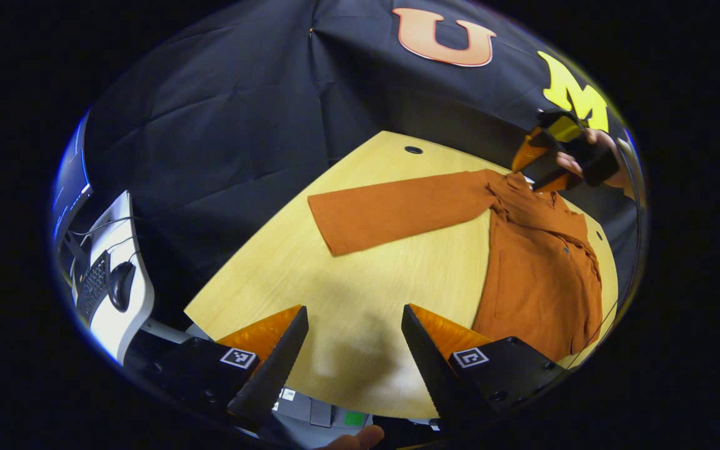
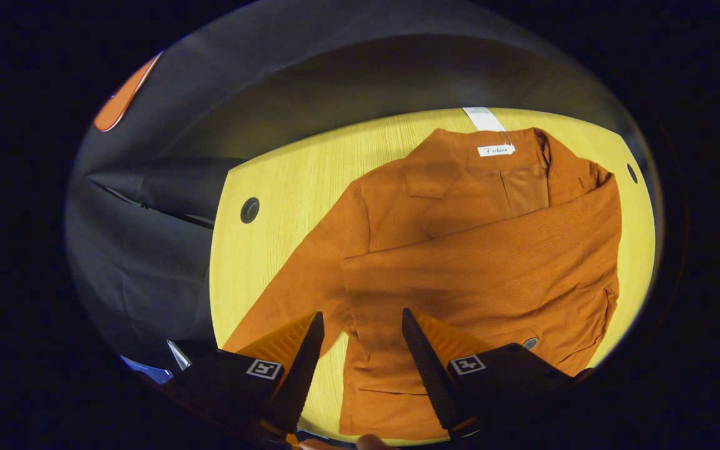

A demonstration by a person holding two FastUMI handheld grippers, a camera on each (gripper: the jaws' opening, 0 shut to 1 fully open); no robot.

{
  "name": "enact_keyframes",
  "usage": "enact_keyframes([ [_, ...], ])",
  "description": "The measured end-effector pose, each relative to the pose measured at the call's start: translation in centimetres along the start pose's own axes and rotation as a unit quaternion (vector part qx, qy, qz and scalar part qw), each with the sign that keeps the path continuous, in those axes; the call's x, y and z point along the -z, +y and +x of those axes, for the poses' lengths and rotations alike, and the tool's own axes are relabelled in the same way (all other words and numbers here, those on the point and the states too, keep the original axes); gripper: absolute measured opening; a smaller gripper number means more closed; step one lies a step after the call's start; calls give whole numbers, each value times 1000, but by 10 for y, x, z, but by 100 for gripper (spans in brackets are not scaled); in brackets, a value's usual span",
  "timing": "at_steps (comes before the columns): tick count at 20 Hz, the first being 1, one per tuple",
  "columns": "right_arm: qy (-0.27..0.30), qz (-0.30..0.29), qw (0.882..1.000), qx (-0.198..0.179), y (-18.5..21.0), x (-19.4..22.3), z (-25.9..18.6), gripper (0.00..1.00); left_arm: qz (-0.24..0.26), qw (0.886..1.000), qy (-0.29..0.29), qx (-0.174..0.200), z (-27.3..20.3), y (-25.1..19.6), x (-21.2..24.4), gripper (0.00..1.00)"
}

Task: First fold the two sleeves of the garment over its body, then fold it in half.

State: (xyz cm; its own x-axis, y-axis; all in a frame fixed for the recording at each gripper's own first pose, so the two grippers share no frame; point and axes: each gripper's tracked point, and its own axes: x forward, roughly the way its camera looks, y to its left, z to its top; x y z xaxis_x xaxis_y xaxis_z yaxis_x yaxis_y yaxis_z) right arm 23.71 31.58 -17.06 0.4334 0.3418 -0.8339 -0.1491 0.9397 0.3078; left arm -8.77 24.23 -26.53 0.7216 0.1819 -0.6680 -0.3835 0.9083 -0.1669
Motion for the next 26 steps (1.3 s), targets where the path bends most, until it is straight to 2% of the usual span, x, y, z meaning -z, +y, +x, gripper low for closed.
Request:
enact_keyframes([
  [2, -8, -26, 1000, 0, -9, 5, -20, 88, -20, 1000, 14, 19, 18, 0, -21, 98],
  [3, -17, -46, 999, 7, -18, 8, -28, 100, -27, 999, 20, 11, 27, 5, -32, 98],
  [6, -27, -105, 994, 11, -46, 28, -59, 98, -59, 997, 51, -14, 50, 22, -52, 98],
  [7, -33, -118, 992, 17, -59, 34, -71, 94, -73, 995, 67, -14, 59, 22, -55, 98],
  [9, -52, -132, 990, 19, -83, 46, -97, 98, -97, 990, 99, -9, 74, 17, -60, 98],
  [11, -72, -132, 989, 15, -107, 60, -125, 98, -121, 984, 132, -1, 87, 12, -65, 98],
  [13, -86, -132, 987, 11, -135, 81, -151, 98, -145, 975, 166, -10, 99, 18, -66, 98],
  [16, -103, -132, 986, 26, -186, 114, -186, 98, -182, 961, 206, -10, 114, 16, -73, 96],
  [18, -119, -122, 985, 38, -219, 130, -207, 94, -178, 959, 222, -11, 121, 16, -76, 95],
  [19, -123, -112, 985, 39, -234, 139, -215, 98, -172, 956, 236, -16, 123, 17, -74, 95],
  [21, -124, -78, 988, 40, -260, 154, -224, 98, -166, 948, 271, -22, 124, 15, -64, 91],
  [22, -124, -61, 990, 40, -273, 160, -228, 98, -165, 948, 272, -29, 128, 22, -66, 89],
  [23, -125, -45, 990, 45, -287, 164, -231, 98, -172, 943, 282, -30, 130, 22, -65, 81],
  [26, -134, 6, 990, 53, -323, 176, -242, 98, -171, 933, 315, -41, 126, 25, -63, 70],
])
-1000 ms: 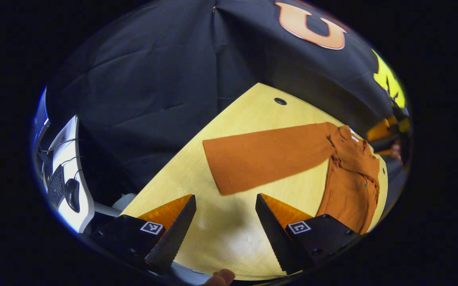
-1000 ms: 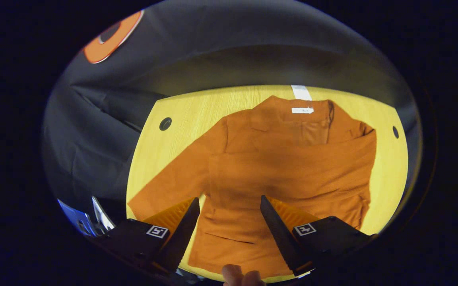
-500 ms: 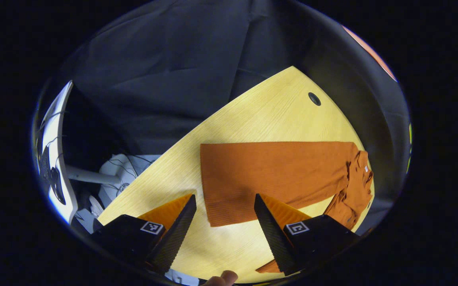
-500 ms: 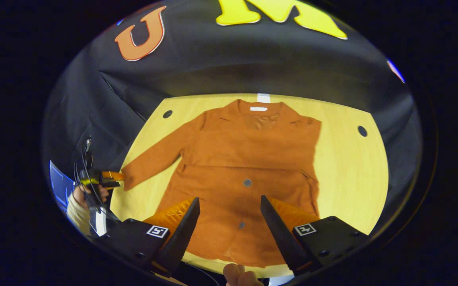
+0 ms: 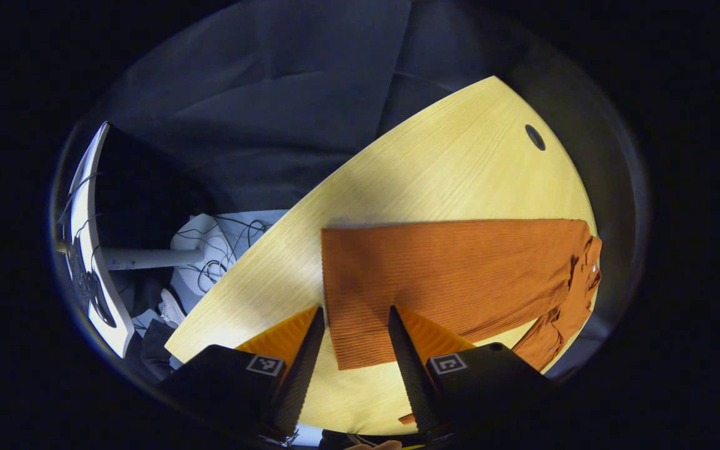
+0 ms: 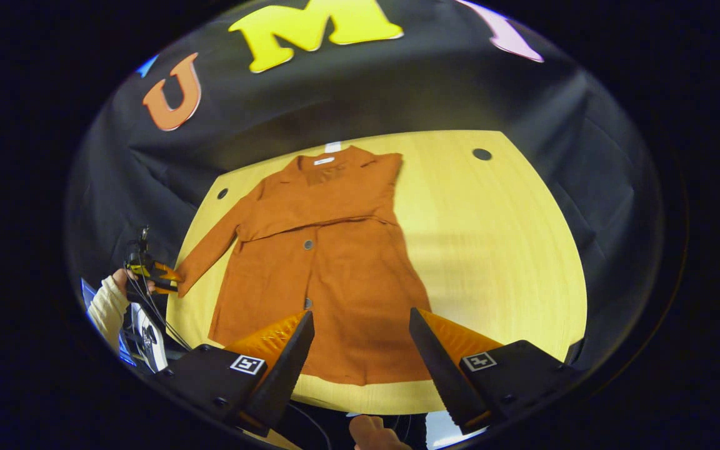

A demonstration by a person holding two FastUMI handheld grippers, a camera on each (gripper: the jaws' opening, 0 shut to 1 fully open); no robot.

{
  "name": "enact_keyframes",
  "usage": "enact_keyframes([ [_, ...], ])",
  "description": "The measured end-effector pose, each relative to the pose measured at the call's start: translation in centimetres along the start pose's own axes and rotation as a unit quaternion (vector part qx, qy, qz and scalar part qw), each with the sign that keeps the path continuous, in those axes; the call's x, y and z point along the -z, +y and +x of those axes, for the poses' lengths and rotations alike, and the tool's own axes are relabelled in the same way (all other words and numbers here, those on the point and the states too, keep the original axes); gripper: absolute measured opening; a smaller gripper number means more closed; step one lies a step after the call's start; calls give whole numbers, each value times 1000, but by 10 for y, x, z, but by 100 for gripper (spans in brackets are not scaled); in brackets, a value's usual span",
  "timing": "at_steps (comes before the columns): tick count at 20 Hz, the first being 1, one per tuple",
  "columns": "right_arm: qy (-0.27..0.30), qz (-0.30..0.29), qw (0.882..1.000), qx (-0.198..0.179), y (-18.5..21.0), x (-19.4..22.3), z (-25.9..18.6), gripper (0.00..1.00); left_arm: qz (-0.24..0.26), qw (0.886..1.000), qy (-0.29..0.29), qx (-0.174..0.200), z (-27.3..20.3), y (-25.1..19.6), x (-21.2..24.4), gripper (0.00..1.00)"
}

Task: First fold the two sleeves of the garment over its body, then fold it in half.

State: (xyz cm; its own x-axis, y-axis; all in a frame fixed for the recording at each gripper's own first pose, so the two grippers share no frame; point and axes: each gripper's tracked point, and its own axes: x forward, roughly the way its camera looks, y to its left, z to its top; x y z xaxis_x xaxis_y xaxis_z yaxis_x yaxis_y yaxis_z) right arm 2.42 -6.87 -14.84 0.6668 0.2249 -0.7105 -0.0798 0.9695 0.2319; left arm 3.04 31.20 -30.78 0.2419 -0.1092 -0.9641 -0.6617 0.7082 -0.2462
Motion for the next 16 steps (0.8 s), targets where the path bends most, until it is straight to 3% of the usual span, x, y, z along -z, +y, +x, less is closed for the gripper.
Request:
enact_keyframes([
  [3, -6, 51, 999, 6, -26, 10, -5, 98, 12, 1000, 24, -11, -1, -1, -1, 64],
  [5, -13, 67, 998, 16, -43, 17, -10, 98, 18, 998, 45, -31, -3, 3, 0, 66],
  [6, -12, 75, 997, 22, -51, 23, -12, 98, 19, 998, 45, -36, -3, 0, -1, 61],
  [8, -9, 93, 995, 30, -66, 33, -15, 98, 31, 998, 48, -38, -2, -2, -2, 63],
  [10, -5, 111, 993, 36, -81, 48, -20, 98, 42, 997, 51, -35, -4, -5, -2, 56],
  [11, -1, 120, 992, 39, -88, 55, -23, 98, 41, 997, 51, -31, -2, -10, -3, 43],
  [12, 1, 128, 991, 40, -92, 59, -24, 98, 38, 998, 52, -24, 0, -14, -3, 43],
  [13, 4, 136, 990, 42, -97, 64, -24, 98, 34, 998, 53, -18, -1, -20, -3, 23],
  [15, 11, 143, 988, 48, -107, 72, -24, 98, 38, 997, 55, -30, -3, -22, -4, 7],
  [16, 15, 143, 988, 50, -110, 74, -24, 94, 41, 997, 56, -38, -4, -21, -4, 6],
])
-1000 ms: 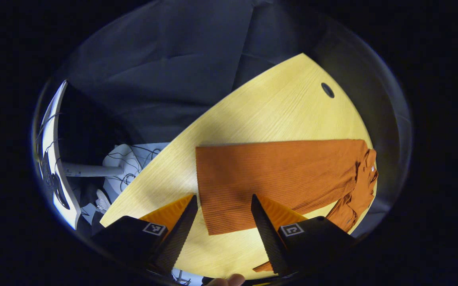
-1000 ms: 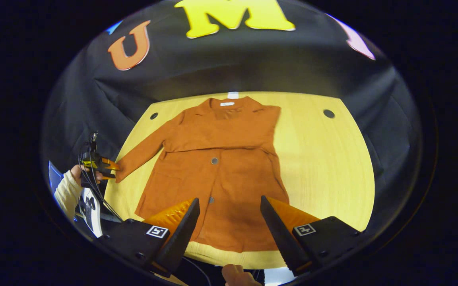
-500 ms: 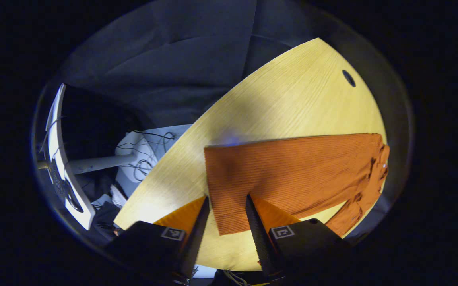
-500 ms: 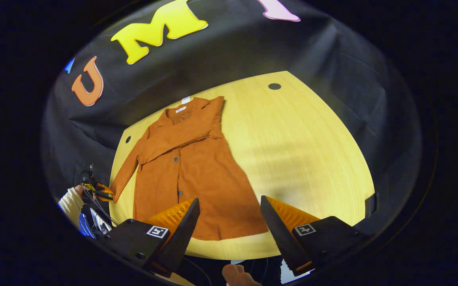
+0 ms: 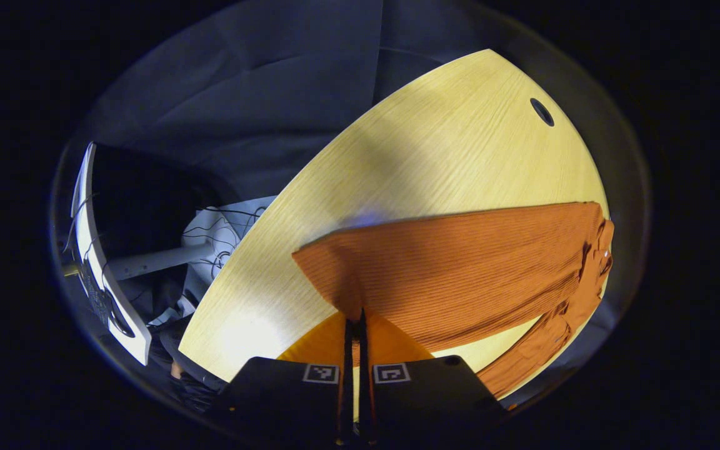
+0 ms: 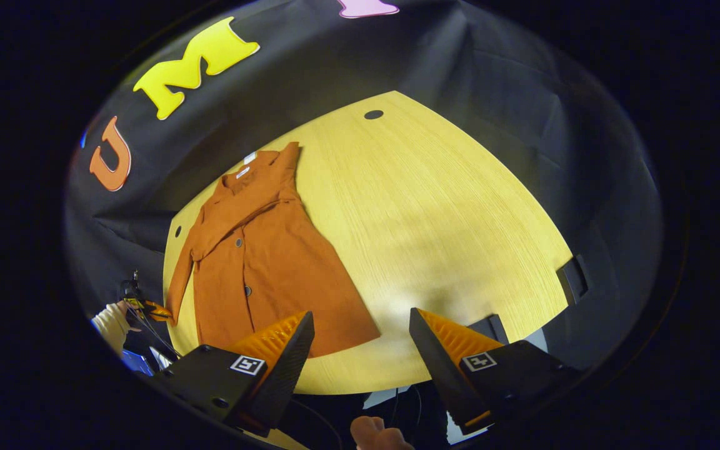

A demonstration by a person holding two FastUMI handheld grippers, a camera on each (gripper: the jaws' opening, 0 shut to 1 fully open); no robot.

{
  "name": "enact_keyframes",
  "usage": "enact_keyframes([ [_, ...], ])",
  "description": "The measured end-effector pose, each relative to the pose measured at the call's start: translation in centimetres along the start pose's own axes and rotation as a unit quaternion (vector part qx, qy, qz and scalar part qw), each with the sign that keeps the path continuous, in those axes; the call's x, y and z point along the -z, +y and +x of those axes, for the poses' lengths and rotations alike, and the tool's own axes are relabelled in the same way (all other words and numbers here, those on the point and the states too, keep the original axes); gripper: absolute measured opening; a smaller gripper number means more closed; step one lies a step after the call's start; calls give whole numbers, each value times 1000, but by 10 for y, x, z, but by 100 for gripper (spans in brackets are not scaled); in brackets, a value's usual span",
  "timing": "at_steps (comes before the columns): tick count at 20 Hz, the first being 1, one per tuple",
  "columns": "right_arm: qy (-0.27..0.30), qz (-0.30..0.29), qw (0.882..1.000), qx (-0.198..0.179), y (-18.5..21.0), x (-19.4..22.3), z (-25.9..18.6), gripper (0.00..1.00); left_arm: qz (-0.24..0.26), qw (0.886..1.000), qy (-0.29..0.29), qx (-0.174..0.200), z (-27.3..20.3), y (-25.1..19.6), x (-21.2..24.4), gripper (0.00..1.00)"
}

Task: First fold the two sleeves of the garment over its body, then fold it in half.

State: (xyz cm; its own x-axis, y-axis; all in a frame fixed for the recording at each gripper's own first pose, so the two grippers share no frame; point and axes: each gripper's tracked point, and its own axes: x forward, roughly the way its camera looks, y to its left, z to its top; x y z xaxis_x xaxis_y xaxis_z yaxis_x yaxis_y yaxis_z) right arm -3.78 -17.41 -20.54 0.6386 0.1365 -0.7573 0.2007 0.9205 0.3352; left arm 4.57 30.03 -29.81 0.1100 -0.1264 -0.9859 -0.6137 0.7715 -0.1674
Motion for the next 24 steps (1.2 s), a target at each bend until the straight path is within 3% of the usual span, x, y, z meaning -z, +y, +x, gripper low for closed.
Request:
enact_keyframes([
  [2, 2, -8, 1000, 4, -9, -2, -1, 98, -4, 1000, 1, -5, 0, -6, 4, 4],
  [7, 4, -49, 999, 0, -17, -4, 2, 98, 30, 999, -29, 14, -27, -47, 4, 3],
  [8, 8, -58, 998, -2, -18, -2, 4, 94, 37, 998, -38, 22, -36, -58, 5, 3],
  [9, 10, -68, 998, -3, -20, -1, 7, 98, 55, 997, -47, 32, -46, -74, 4, 3],
  [16, 34, -123, 992, -19, -37, 13, 24, 98, 141, 982, -103, 71, -107, -204, 20, 3],
  [18, 41, -128, 991, -26, -48, 17, 26, 98, 195, 971, -114, 76, -127, -237, 40, 3],
  [21, 38, -117, 992, -38, -61, 10, 24, 94, 247, 959, -116, 73, -140, -294, 65, 3],
  [22, 37, -109, 993, -42, -67, 6, 24, 98, 252, 957, -119, 75, -145, -317, 73, 3],
  [24, 32, -85, 995, -46, -82, -3, 24, 94, 254, 956, -124, 84, -146, -364, 85, 3],
])
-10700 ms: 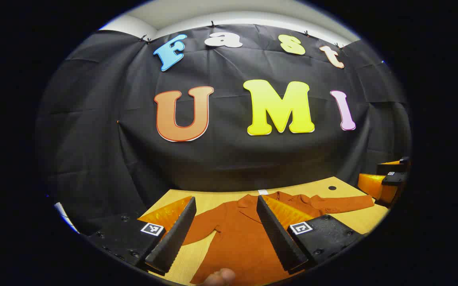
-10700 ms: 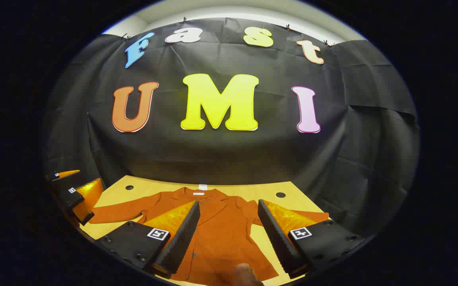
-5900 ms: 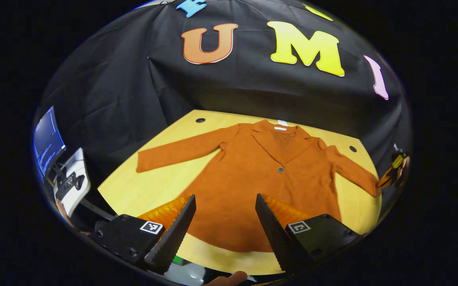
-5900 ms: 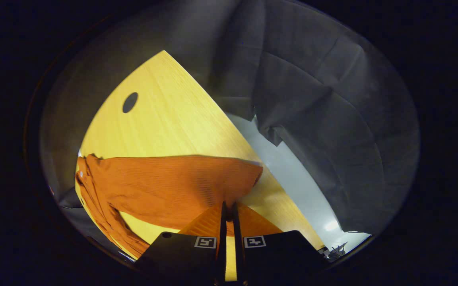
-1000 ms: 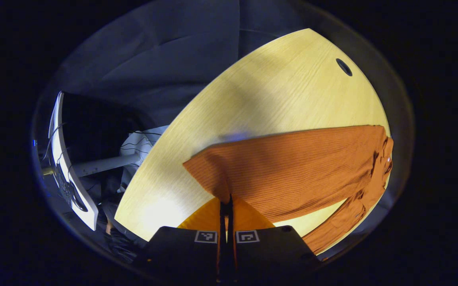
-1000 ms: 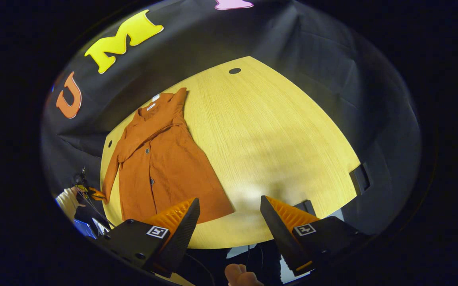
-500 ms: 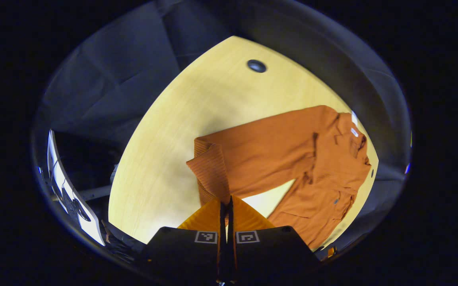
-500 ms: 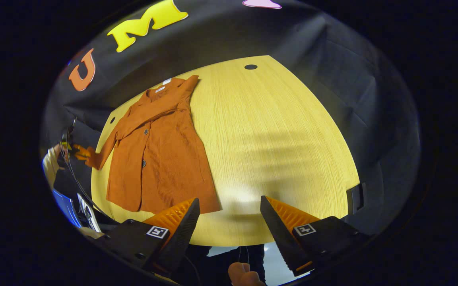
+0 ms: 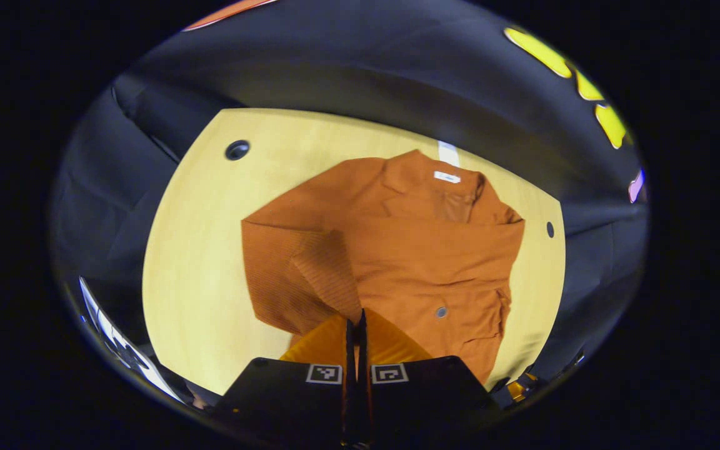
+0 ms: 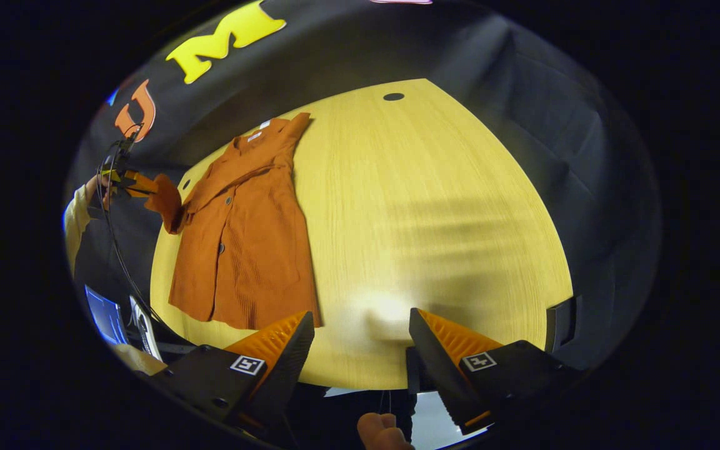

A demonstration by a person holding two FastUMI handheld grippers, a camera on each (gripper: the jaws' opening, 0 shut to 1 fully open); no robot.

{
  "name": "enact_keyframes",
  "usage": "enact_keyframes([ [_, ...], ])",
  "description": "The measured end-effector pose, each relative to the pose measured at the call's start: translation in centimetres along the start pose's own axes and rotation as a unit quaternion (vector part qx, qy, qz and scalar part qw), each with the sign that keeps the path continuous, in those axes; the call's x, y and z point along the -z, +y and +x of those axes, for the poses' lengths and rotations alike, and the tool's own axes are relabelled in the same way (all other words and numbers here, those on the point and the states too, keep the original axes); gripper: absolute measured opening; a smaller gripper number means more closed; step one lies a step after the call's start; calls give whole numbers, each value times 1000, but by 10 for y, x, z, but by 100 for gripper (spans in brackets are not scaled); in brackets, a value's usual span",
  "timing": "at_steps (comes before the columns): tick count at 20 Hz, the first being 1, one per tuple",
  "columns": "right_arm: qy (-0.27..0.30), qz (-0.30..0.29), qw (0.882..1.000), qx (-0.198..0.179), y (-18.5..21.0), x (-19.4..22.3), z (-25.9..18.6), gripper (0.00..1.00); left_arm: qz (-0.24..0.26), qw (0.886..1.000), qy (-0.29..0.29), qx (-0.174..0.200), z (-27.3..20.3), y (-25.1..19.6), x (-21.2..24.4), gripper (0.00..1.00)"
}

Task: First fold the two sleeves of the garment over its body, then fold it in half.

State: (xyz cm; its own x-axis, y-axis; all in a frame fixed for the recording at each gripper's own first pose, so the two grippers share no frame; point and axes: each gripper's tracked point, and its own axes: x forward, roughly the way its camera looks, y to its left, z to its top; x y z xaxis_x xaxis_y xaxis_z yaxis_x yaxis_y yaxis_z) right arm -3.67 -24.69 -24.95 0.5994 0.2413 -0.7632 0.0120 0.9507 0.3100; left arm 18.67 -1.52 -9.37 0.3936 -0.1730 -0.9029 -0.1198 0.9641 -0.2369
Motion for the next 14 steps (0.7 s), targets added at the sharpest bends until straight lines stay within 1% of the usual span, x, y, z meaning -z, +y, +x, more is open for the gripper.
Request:
enact_keyframes([
  [2, -6, 28, 1000, -6, -14, -4, 0, 94, 8, 1000, 0, 12, 18, -53, -5, 3],
  [3, -6, 45, 999, -9, -21, -4, -2, 98, 21, 1000, 6, 18, 25, -78, -6, 3],
  [4, -5, 63, 998, -10, -30, -2, -1, 98, 37, 999, 14, 23, 33, -102, -5, 0],
  [5, 0, 76, 997, -9, -37, 1, -2, 98, 52, 998, 22, 26, 42, -125, -3, 0],
  [6, 1, 91, 996, -10, -43, 4, -5, 98, 65, 997, 31, 29, 51, -147, -1, 3],
  [7, -5, 104, 995, -12, -48, 2, -9, 94, 77, 996, 41, 33, 61, -168, 2, 3],
  [8, -12, 112, 994, -8, -55, 2, -13, 98, 88, 994, 50, 35, 69, -187, 3, 3],
  [9, -17, 119, 993, -3, -64, 6, -17, 98, 94, 993, 57, 35, 78, -204, 3, 3],
  [10, -21, 128, 992, 4, -73, 10, -21, 98, 99, 993, 61, 26, 86, -216, 1, 0],
  [11, -23, 139, 990, 9, -81, 14, -24, 98, 104, 993, 60, 14, 92, -226, -4, 3],
  [12, -24, 156, 987, 11, -88, 17, -26, 98, 110, 992, 59, 11, 98, -237, -9, 3],
  [13, -25, 174, 984, 14, -95, 21, -30, 98, 115, 992, 56, 10, 104, -247, -16, 0],
  [14, -28, 188, 982, 19, -101, 26, -35, 98, 125, 991, 51, 9, 108, -256, -26, 7],
])
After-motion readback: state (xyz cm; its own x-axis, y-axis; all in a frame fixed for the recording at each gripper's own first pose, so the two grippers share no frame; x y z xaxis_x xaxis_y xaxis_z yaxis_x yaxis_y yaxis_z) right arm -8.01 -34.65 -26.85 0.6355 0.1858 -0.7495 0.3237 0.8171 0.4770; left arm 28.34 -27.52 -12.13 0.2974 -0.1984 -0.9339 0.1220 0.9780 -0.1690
